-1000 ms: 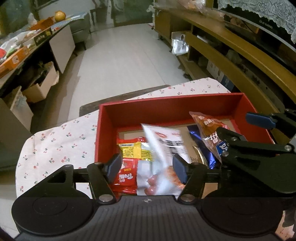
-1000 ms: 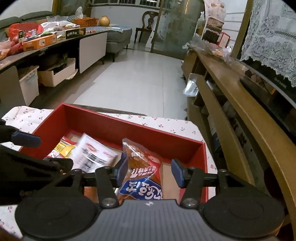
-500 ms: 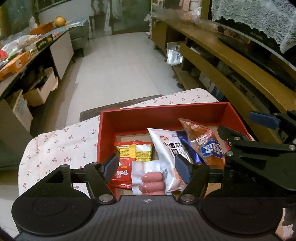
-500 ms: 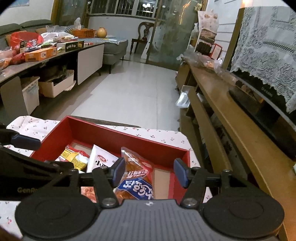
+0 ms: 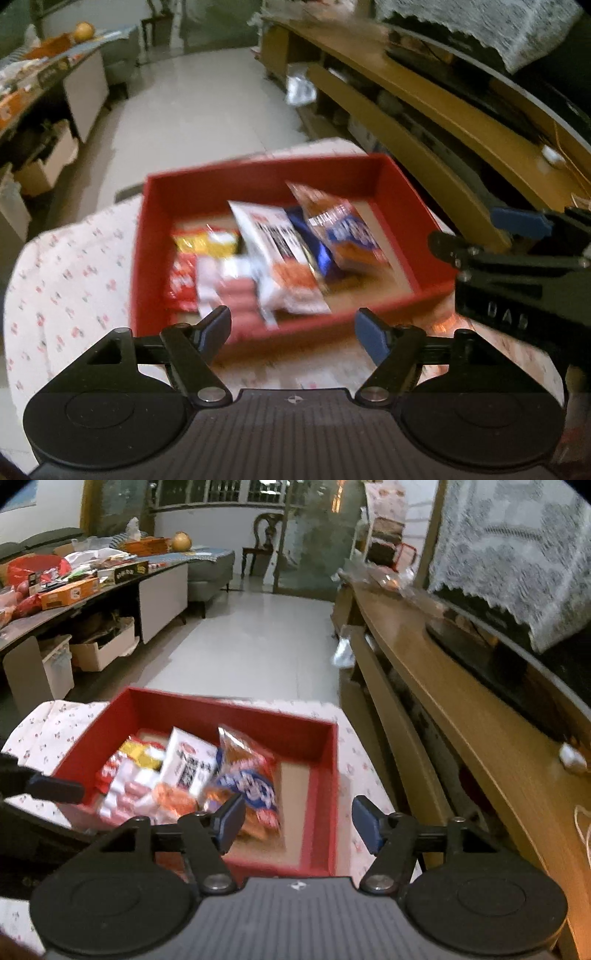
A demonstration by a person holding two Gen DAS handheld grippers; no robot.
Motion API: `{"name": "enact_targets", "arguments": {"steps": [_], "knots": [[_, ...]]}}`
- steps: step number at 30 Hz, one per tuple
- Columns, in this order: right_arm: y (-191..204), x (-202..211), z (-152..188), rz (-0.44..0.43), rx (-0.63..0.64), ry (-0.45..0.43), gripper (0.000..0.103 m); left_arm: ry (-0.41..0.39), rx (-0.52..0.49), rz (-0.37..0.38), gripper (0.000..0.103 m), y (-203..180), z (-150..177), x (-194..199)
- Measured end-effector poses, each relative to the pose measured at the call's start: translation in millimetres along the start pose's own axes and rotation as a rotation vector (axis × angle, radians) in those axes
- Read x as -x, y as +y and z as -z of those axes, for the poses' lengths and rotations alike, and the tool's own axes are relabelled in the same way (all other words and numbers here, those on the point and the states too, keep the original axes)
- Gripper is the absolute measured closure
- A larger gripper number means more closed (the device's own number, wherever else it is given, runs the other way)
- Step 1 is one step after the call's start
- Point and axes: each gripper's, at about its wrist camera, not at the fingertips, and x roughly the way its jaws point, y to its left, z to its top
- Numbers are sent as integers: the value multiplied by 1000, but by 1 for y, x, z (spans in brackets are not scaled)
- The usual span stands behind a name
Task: Organize snacks
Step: 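Grasp round bun pack with left tool while right tool grasps pink cake pack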
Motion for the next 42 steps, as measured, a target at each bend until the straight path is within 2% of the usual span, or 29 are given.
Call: {"name": "enact_targets", "arguments": {"steps": [7, 13, 18, 24, 28, 29, 31, 32, 34, 37, 42], "knots": [[-21, 11, 25, -12, -61, 65, 22, 102, 17, 77, 23, -19, 30, -9], [-39, 13, 33, -11, -100, 80, 18, 98, -52, 108, 18, -45, 23, -14], [-58, 11, 34, -11, -152, 90, 18, 146, 34, 129, 17, -57, 21, -30], [-76, 15, 35, -30, -211, 79, 18, 179, 115, 69, 12, -72, 21, -52], [-78, 10, 37, -54, -216, 95, 18, 186, 152, 0, 11, -76, 22, -68], [-78, 10, 38, -59, -216, 99, 18, 201, 163, -3, 12, -74, 24, -72], [-78, 8, 38, -70, -213, 109, 18, 238, 191, 20, 24, -67, 29, -77], [-77, 7, 39, -75, -213, 114, 18, 250, 201, 25, 25, -62, 31, -77], [-77, 4, 40, -82, -212, 128, 18, 247, 187, 20, 32, -55, 32, -73], [-75, -2, 43, -87, -212, 157, 18, 239, 131, 2, 37, -47, 33, -59], [-62, -26, 50, -90, -187, 244, 18, 231, 54, -3, 38, -34, 36, -41]]}}
